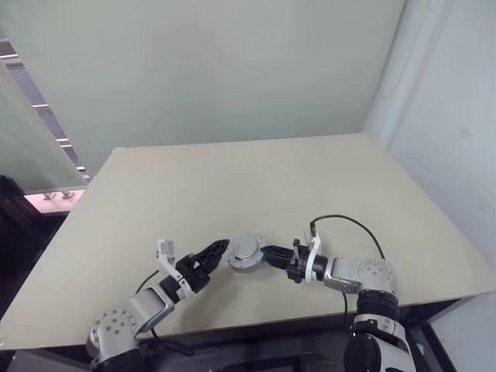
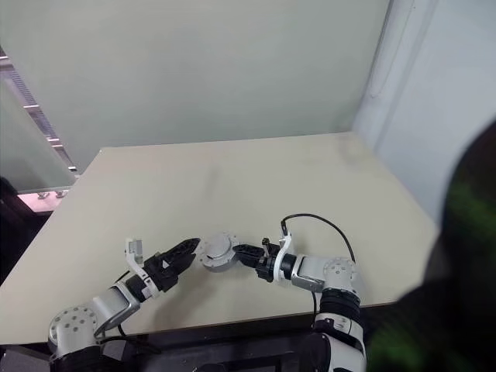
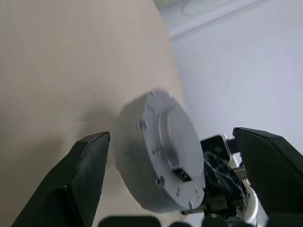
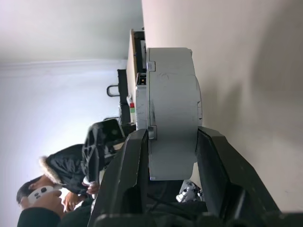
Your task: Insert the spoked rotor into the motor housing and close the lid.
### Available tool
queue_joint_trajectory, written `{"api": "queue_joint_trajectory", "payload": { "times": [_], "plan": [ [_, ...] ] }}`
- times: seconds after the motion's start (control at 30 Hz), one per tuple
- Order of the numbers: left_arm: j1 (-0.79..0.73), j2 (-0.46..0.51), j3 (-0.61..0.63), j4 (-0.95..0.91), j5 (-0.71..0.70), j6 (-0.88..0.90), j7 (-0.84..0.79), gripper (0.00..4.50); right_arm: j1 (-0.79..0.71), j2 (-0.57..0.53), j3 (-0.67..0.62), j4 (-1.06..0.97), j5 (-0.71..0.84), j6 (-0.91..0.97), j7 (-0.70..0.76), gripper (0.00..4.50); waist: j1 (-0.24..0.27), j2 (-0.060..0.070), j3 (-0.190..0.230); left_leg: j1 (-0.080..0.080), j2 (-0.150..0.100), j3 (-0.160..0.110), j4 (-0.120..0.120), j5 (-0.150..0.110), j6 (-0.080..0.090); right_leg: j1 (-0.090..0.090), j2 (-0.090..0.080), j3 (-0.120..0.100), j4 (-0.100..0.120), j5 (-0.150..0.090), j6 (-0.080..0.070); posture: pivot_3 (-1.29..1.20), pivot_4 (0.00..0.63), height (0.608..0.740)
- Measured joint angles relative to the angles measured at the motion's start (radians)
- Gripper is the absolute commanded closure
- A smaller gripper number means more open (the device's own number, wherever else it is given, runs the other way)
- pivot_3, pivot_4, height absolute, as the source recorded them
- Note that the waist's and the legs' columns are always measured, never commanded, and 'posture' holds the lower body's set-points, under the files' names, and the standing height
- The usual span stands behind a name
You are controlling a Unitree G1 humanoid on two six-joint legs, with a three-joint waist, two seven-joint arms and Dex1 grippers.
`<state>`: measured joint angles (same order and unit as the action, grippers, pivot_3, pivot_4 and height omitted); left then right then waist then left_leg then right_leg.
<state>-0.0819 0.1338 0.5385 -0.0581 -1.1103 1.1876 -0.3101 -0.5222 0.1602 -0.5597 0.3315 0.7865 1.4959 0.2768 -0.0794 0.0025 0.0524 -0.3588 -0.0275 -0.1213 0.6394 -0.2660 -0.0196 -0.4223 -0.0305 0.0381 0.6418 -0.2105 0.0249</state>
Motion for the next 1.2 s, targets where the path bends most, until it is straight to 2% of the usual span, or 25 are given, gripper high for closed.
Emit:
{"api": "queue_joint_trajectory", "payload": {
  "times": [0.53, 0.63, 0.77, 0.8, 1.0, 1.2],
  "plan": [
    [-0.051, -0.093, -0.034, 0.144, -0.048, -0.064, 0.022, 0.00, -0.005, 0.000, 0.045, -0.034, 0.123, 0.021, -0.075, 3.30, 0.000, 0.000, 0.000, -0.001, 0.000, 0.001, 0.003, 0.000, 0.001, 0.000, 0.001, 0.001, 0.000, 0.000, 0.000, 0.00, 0.000, 0.740],
    [-0.051, -0.093, -0.043, 0.151, -0.058, -0.063, 0.021, 0.61, -0.005, 0.000, 0.052, -0.036, 0.126, 0.019, -0.089, 3.30, 0.000, 0.000, 0.000, -0.001, 0.000, 0.000, 0.003, 0.000, 0.001, 0.000, 0.001, 0.001, 0.000, 0.000, 0.000, 0.00, 0.000, 0.740],
    [-0.051, -0.090, -0.041, 0.171, -0.095, -0.059, 0.010, 1.94, -0.005, 0.000, 0.054, -0.037, 0.135, 0.018, -0.101, 3.30, 0.000, 0.000, 0.000, -0.001, 0.000, 0.000, 0.003, 0.000, 0.001, 0.000, 0.001, 0.001, 0.001, 0.000, 0.000, 0.00, 0.000, 0.740],
    [-0.051, -0.090, -0.039, 0.173, -0.113, -0.063, 0.002, 2.13, -0.004, 0.000, 0.050, -0.037, 0.146, 0.015, -0.101, 3.30, 0.000, 0.000, 0.000, -0.001, 0.000, 0.000, 0.004, 0.000, 0.001, 0.000, 0.001, 0.001, 0.001, 0.000, 0.000, 0.00, 0.000, 0.740],
    [-0.051, -0.081, -0.037, 0.180, -0.159, -0.087, 0.000, 2.21, 0.009, 0.000, 0.120, -0.075, 0.156, -0.056, -0.076, 3.30, 0.000, 0.000, 0.000, -0.001, 0.000, 0.000, 0.004, 0.000, 0.001, 0.000, 0.002, 0.001, 0.001, 0.000, 0.000, 0.00, 0.000, 0.740],
    [-0.052, -0.076, -0.040, 0.187, -0.164, -0.120, 0.014, 2.42, 0.042, 0.003, 0.209, -0.109, 0.137, -0.150, -0.042, 1.14, 0.001, 0.000, 0.000, -0.001, 0.000, 0.000, 0.004, 0.000, 0.001, 0.000, 0.002, 0.002, 0.001, 0.000, 0.000, 0.00, 0.000, 0.740]
  ]
}}
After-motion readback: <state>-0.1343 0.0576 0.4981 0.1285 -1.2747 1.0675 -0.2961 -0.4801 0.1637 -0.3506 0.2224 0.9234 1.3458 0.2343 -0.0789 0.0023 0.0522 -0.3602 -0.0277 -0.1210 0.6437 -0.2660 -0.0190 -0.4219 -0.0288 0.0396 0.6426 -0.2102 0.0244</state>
